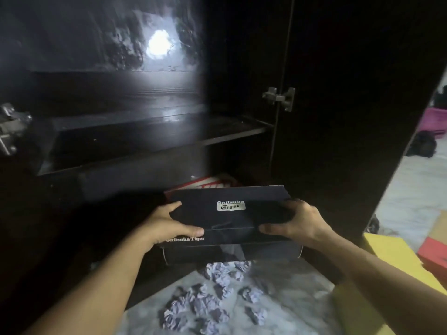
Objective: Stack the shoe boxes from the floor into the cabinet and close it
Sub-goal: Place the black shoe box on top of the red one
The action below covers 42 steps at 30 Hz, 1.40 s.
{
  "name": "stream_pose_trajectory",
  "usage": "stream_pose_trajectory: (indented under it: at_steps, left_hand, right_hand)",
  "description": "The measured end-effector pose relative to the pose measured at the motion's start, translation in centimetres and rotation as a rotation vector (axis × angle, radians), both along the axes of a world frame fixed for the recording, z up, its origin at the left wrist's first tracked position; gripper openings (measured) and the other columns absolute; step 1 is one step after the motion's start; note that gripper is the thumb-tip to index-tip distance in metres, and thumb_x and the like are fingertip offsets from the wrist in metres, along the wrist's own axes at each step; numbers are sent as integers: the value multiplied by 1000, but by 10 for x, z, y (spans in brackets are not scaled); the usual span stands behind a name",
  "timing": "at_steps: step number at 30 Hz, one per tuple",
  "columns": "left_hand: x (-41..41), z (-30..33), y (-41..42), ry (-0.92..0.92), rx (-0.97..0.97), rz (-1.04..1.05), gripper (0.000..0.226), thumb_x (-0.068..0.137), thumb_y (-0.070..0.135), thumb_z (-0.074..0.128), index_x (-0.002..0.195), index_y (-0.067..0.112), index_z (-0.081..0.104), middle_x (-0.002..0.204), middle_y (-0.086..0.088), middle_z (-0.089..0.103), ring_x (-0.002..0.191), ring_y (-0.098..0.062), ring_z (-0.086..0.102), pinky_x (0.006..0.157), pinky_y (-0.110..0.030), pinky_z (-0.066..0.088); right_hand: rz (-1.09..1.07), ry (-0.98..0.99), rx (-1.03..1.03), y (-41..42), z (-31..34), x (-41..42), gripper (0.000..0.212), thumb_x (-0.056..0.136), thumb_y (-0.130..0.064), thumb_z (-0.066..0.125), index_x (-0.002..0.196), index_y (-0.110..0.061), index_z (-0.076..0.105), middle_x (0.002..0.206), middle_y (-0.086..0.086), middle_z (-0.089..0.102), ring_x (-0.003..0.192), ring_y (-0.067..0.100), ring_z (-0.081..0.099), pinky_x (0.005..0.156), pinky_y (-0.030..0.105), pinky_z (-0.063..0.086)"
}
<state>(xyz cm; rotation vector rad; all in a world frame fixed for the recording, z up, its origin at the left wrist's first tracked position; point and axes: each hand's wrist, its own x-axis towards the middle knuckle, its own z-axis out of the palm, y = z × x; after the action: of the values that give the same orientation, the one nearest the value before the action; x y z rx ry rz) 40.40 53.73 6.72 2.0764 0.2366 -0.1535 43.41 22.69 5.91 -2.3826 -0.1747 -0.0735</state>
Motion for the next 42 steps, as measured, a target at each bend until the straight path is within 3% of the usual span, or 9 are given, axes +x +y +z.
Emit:
stream_pose_trajectory:
  at_steps: [4,8,18,21,26,30,33,36,42]
  left_hand:
    - [38,-8,15,-2,23,80,112,52,29,94,148,22,36,145,-4,45,131,-18,45,97,-20,34]
    - [73,-26,32,10,52,138,119,47,37,95,148,26,34,150,-4,39,136,-20,40,111,-32,35]
    - [155,-79,61,-79,36,225,111,58,30,92,150,17,31,145,-1,46,131,-16,45,101,-22,34]
    - [175,-98,66,-118,43,285,112,56,35,92,149,18,33,144,-1,48,130,-17,47,103,-24,37]
    - [198,-115,61,-280,101,425,95,59,39,90,142,19,47,138,-1,51,125,-17,51,93,-17,35]
    - [216,-125,56,-403,164,523,73,67,32,86,132,13,58,135,-8,54,122,-22,54,103,-27,41]
    - [223,-134,54,-453,153,535,53,77,16,78,128,14,62,140,-9,51,125,-23,52,109,-29,37]
    - [225,-141,54,-502,146,518,48,81,6,74,127,10,62,145,-11,45,133,-22,44,110,-19,26]
    - [235,-143,63,-485,127,455,47,81,6,74,127,12,62,146,-13,46,136,-16,41,106,-13,20]
  right_hand:
    - [75,81,15,20,-9,58,93,47,-54,90,128,-18,60,109,-9,64,92,7,60,72,9,47]
    - [109,106,-4,40,-22,114,96,43,-54,91,128,-22,61,110,-7,65,96,11,60,87,23,52]
    - [114,157,31,88,-57,229,89,42,-40,96,123,-19,65,103,-8,63,101,14,61,97,31,51]
    - [137,147,3,97,-70,254,87,44,-43,94,123,-21,65,112,-5,68,104,14,63,98,30,51]
    - [75,-35,-175,112,-83,272,65,69,-52,79,127,-27,63,121,2,66,112,22,61,97,33,50]
    - [-66,-319,-414,135,-91,269,32,87,-42,58,113,-27,70,116,9,64,117,31,51,89,38,49]
    - [-96,-331,-418,147,-97,274,31,94,-25,50,119,-18,66,123,10,57,121,31,46,88,39,47]
    - [-147,-338,-397,154,-100,282,32,95,-11,48,123,-11,63,124,12,58,117,30,55,89,36,48]
    - [-52,-331,-387,154,-111,292,30,95,-9,47,123,-12,57,110,15,68,96,33,67,81,39,55]
